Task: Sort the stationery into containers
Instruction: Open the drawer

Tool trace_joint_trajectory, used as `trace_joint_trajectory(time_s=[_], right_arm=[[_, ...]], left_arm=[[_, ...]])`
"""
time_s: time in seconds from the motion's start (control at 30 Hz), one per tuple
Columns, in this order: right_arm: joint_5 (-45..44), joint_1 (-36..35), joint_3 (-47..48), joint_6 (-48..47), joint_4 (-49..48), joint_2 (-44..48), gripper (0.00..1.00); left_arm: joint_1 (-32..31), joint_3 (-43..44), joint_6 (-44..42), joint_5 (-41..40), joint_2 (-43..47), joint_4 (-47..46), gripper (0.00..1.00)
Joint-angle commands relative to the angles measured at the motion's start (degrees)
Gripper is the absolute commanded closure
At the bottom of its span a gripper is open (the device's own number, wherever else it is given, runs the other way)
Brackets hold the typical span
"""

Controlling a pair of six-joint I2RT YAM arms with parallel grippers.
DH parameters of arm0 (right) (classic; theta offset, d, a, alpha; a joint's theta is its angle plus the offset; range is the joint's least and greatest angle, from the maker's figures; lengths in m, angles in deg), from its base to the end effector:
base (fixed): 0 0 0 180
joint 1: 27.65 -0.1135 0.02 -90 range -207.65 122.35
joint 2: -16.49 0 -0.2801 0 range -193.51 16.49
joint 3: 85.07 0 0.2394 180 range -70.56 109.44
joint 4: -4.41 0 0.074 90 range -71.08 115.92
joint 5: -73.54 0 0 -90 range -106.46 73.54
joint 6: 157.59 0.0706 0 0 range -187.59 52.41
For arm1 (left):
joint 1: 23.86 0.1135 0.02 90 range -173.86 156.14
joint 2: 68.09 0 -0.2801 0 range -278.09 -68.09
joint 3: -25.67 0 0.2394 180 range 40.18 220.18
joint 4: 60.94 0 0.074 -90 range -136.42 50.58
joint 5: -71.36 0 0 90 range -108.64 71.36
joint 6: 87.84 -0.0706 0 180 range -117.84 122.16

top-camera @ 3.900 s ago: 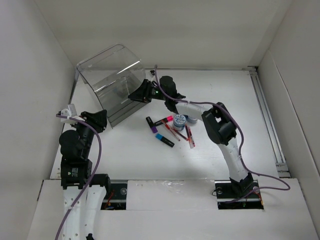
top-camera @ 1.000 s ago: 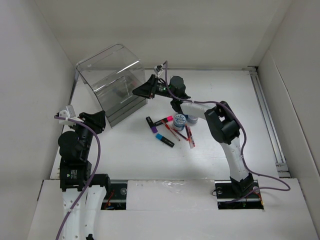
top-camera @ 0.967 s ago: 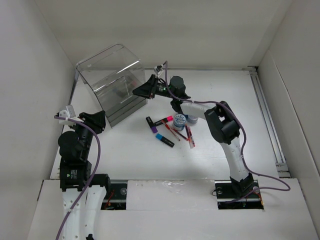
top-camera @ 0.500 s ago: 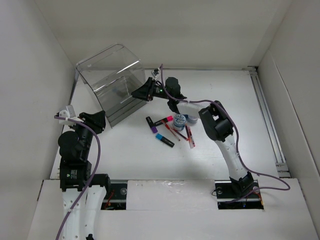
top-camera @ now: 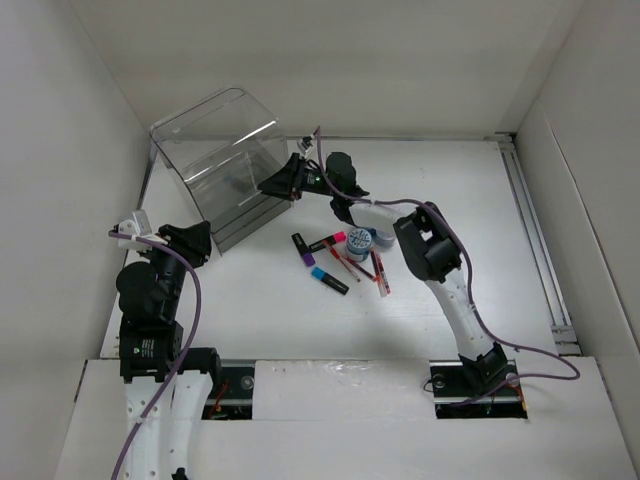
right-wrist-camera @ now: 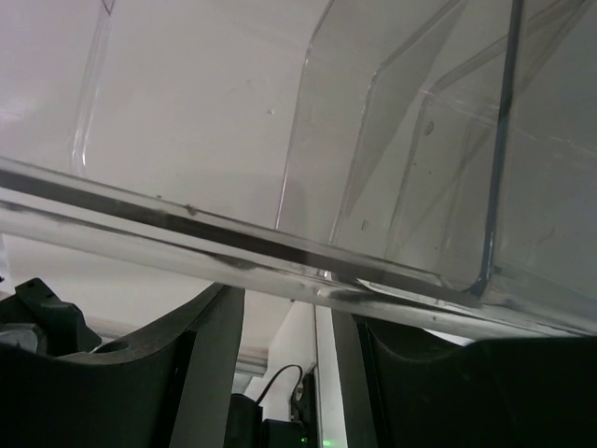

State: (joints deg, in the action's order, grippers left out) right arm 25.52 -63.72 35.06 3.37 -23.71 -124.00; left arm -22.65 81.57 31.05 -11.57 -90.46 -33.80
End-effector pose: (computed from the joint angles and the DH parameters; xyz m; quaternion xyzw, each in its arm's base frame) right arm 0.4458 0.3831 0.2255 -0.0734 0.6667 0.7056 0.2288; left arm 0.1039 -0.0065 0.3684 -0.1284 0.6544 -0.2179 0.7126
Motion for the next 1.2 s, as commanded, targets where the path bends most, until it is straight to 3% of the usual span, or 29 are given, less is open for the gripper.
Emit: trace_joint_trajectory(time_s=[0.0, 0.6, 1.17], right_arm=[[-0.1, -1.1, 2.7, -0.6, -1.5, -0.7, 0.52], [2.6, -1.6, 2.6, 0.0, -5.3, 0.5, 0.55], [3.6, -1.6, -11.4, 2.3, -18.4, 13.5, 0.56]], left_arm=[[-0.2, 1.1, -0.9, 0.4, 0.1, -2.4, 0.73], [-0.2, 0.5, -0.9, -0.1, 0.7, -2.4, 0.73], [-0.2, 0.5, -0.4, -0.7, 1.2, -1.9, 0.73]])
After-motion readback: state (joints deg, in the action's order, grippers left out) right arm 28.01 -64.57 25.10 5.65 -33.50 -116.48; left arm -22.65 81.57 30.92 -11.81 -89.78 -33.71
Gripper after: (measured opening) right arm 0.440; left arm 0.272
